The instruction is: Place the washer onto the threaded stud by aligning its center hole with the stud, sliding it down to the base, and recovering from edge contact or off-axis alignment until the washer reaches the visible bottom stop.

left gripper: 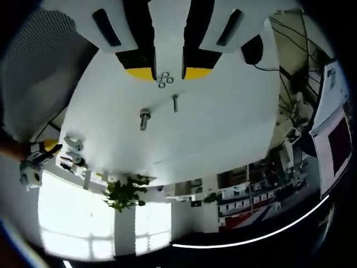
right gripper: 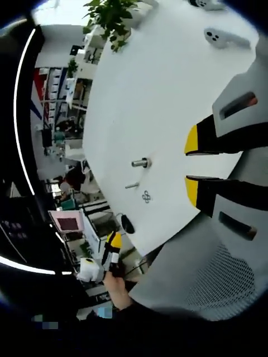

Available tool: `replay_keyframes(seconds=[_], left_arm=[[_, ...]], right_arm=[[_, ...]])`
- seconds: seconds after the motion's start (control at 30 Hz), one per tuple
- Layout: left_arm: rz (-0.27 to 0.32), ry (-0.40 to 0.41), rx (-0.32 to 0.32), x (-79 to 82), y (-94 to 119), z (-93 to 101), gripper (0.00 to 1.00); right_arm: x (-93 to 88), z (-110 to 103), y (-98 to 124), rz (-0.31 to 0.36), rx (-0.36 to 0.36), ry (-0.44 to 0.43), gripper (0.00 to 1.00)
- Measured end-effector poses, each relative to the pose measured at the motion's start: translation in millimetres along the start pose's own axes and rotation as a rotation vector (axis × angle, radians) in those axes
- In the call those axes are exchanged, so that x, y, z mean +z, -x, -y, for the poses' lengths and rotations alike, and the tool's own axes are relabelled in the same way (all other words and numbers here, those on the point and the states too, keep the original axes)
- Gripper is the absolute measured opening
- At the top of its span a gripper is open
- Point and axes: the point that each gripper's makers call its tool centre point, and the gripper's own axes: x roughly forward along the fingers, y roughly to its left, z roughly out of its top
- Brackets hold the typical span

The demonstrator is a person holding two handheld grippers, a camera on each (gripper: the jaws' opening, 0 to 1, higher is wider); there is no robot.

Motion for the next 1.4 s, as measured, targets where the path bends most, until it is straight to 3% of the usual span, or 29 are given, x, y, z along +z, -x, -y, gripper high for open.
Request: replay_keyframes(seconds=[0.07, 0.1, 0.13, 0.17, 0.67, 0.77, 0.9, 0.97, 1.07, 1.4], left_arm=[[-0.029, -0.023, -0.018, -1.3, -12, -1.8, 0.16], [-0.042, -0.036, -0.023, -1.8, -15, -1.4, 0.16], [-0.058, -0.048, -0.028, -3.7, -20, -2.5, 0.16], [-0.082, -0.065, -0.038, -6.8, -29, -4.7, 0.16], [-0.268, -0.188, -0.198, -29.6, -109, -3.1, 0.12], [-0.339, -0.252, -0.243, -43.2, -121, -0.3, 0.17], [-0.395, -0.354, -0.242, -53.2, -134, -4.8, 0.15], [-0.388, -0.343, -0.245, -51.8, -141, -5.7, 0.15], [-0.408, -0.308, -0.269, -57.2, -148, -3.6, 0.10], [-0.441, -0.388, -0.294, -65.9, -154, 1.6, 0.09]], right_arm=[[-5.1, -4, -2, -0.038, 0.021, 0.001, 0.16], [-8.0, -3, -2, -0.081, -0.004, 0.075, 0.15], [-5.2, -1, -4, -0.076, -0.016, 0.146, 0.15], [-7.8, -5, -7, -0.100, 0.003, 0.187, 0.15], [-21.3, 4, -9, -0.154, 0.015, 0.174, 0.15], [-25.2, 9, -9, -0.163, 0.008, 0.161, 0.15], [-28.8, 12, -8, -0.177, -0.001, 0.173, 0.15], [-30.0, 14, -8, -0.185, -0.017, 0.206, 0.15], [-31.2, 17, -8, -0.183, -0.017, 0.185, 0.15], [-35.0, 21, -8, -0.203, -0.041, 0.205, 0.15]])
